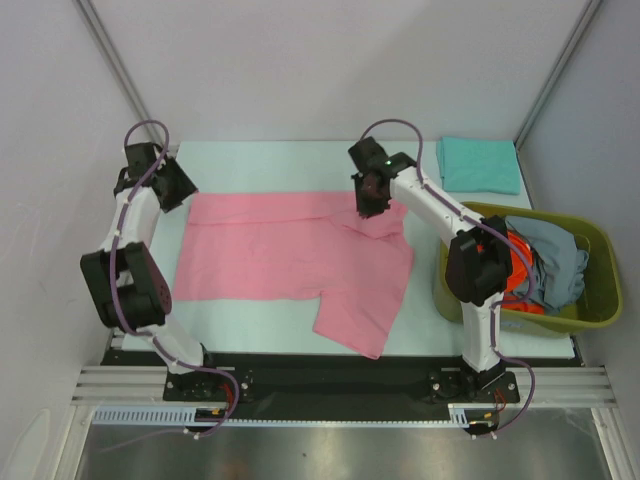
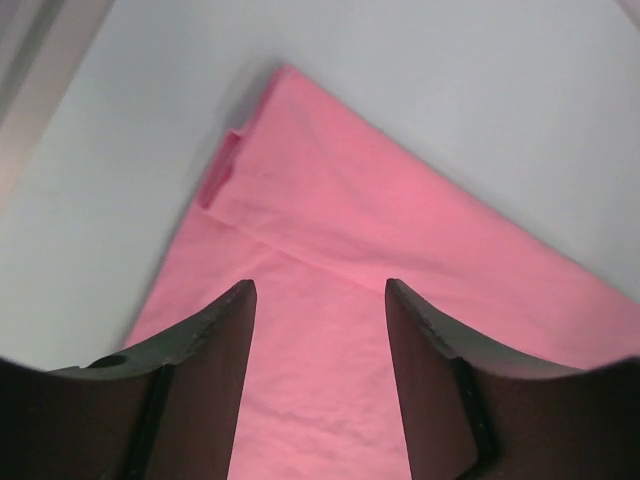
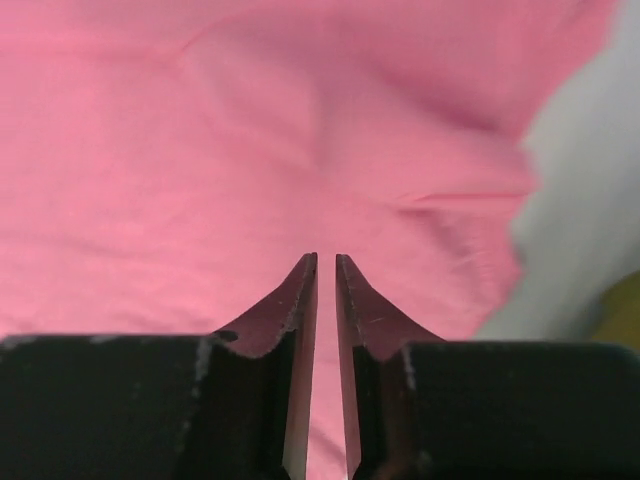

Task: Fold and stack the t-shirts
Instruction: Fold the tshirt

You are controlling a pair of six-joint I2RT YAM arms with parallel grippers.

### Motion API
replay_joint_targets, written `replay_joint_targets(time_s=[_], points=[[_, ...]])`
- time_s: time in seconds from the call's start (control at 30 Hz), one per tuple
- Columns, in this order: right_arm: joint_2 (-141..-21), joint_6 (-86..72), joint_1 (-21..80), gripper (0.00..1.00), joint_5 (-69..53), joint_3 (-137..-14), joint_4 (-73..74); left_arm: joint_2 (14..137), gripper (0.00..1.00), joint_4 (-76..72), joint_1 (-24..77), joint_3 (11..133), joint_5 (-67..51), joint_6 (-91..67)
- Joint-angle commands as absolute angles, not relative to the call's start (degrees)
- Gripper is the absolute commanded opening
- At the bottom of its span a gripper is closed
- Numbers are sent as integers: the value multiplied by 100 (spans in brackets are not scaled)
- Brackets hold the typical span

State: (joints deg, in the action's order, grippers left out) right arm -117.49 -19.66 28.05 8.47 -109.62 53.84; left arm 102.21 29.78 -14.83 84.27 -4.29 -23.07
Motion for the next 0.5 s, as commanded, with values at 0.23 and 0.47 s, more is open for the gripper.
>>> replay_joint_targets(time_s=[0.23, 0.47], points=[[-12066, -1987, 3138, 25, 395, -10248, 4667, 8079, 57, 2672, -44, 6110, -1669, -2857], [-12672, -2030, 2936, 30, 361, -10704, 4640, 7357, 56, 3067, 729, 5625, -1697, -2462]])
